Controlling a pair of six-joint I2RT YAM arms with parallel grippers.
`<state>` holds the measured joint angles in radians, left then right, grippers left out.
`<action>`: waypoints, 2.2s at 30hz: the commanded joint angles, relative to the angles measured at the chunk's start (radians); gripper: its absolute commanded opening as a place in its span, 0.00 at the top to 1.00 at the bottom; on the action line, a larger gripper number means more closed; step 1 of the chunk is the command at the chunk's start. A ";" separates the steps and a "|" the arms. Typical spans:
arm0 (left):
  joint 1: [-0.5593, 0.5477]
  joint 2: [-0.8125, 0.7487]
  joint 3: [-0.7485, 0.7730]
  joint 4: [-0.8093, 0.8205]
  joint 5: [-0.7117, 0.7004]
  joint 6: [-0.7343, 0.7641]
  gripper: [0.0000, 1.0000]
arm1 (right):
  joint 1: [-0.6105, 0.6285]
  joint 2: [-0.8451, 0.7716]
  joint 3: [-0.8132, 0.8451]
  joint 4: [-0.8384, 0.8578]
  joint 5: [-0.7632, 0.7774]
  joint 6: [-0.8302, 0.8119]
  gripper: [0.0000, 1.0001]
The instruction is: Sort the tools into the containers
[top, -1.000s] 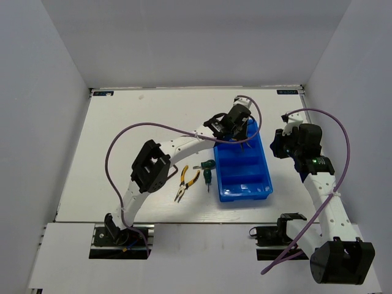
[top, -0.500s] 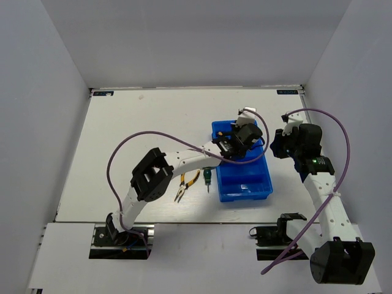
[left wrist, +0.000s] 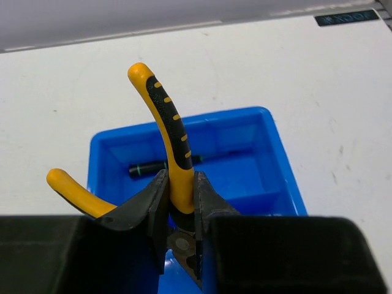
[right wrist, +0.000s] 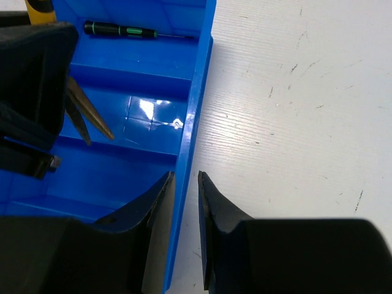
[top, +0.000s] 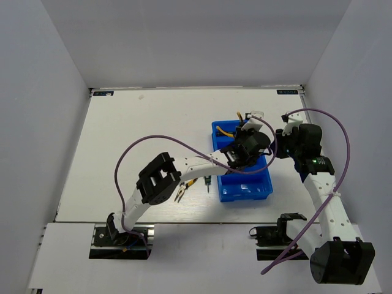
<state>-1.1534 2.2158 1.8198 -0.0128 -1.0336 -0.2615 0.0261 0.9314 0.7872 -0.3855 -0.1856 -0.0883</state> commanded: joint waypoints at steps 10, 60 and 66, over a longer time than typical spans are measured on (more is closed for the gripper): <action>-0.003 0.074 0.065 0.112 -0.223 0.042 1.00 | -0.005 -0.017 -0.003 0.040 -0.002 0.004 0.72; -0.081 0.039 0.006 0.183 -0.295 0.025 1.00 | -0.005 -0.031 0.012 0.025 0.054 -0.007 0.72; -0.081 -0.007 -0.005 0.183 -0.286 0.025 1.00 | -0.012 -0.029 0.010 0.027 0.052 -0.007 0.72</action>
<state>-1.2274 2.3539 1.8214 0.1368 -1.3182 -0.2279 0.0204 0.9161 0.7876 -0.3859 -0.1303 -0.0887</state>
